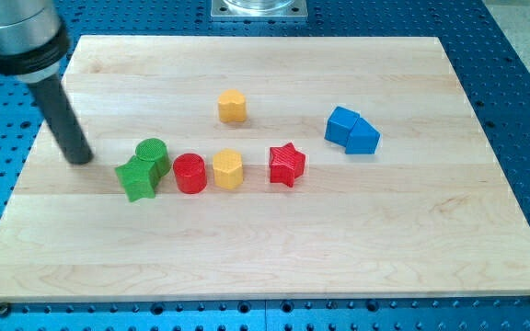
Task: Move the hexagon to the bottom of the heart
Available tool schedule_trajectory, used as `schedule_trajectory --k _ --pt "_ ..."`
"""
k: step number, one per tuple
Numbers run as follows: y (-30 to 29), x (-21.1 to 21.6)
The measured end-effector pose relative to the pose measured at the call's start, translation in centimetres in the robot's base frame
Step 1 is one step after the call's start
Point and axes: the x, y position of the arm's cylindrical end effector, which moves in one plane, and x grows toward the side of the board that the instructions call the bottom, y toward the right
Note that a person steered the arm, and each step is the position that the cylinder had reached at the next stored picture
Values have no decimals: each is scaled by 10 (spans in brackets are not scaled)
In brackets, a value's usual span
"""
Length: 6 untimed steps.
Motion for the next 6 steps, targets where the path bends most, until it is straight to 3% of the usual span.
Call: schedule_trajectory --k 1,2,3,4,6 --pt "2 51" --pt "24 129" --pt "104 161" --pt "195 159" --pt "222 132"
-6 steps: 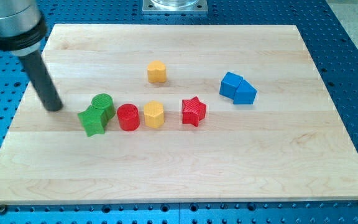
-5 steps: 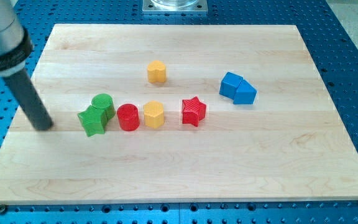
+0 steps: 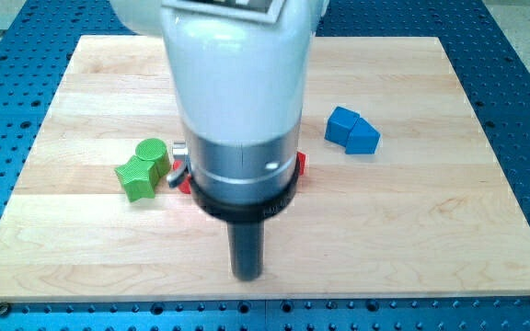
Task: Move the hexagon to the bottom of the heart
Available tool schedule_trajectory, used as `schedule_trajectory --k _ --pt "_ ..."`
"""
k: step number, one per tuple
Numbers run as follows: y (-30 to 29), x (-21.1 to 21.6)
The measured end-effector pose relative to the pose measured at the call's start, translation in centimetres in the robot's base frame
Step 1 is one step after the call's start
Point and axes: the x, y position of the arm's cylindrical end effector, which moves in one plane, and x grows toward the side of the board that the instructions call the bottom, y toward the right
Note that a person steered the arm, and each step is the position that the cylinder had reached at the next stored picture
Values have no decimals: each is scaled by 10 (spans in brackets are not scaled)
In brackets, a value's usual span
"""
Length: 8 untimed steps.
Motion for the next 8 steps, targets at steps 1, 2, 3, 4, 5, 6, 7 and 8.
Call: schedule_trajectory --k 1,2,3,4,5,6,7,8 --pt "-6 -57" --pt "-6 -59" --pt "-26 -59" --pt "-31 -59" --pt "-8 -94" --pt "5 -138" --pt "5 -154" --pt "5 -154"
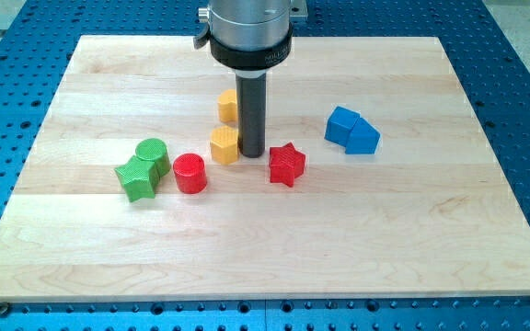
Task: Move the hexagon to the bottom of the heart
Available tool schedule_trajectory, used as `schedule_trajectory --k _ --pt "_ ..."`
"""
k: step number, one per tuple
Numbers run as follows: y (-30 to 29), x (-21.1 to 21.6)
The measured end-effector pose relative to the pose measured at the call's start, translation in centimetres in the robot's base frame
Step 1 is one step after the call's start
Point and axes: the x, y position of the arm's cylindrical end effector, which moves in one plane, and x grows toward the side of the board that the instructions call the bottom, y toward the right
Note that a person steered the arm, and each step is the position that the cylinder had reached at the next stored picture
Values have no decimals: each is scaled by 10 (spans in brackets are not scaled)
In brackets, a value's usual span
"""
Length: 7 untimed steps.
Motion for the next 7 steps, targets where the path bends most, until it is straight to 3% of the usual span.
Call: schedule_trajectory --k 3,5,7 --pt "-39 55" --pt "-51 1" --pt "-56 -22"
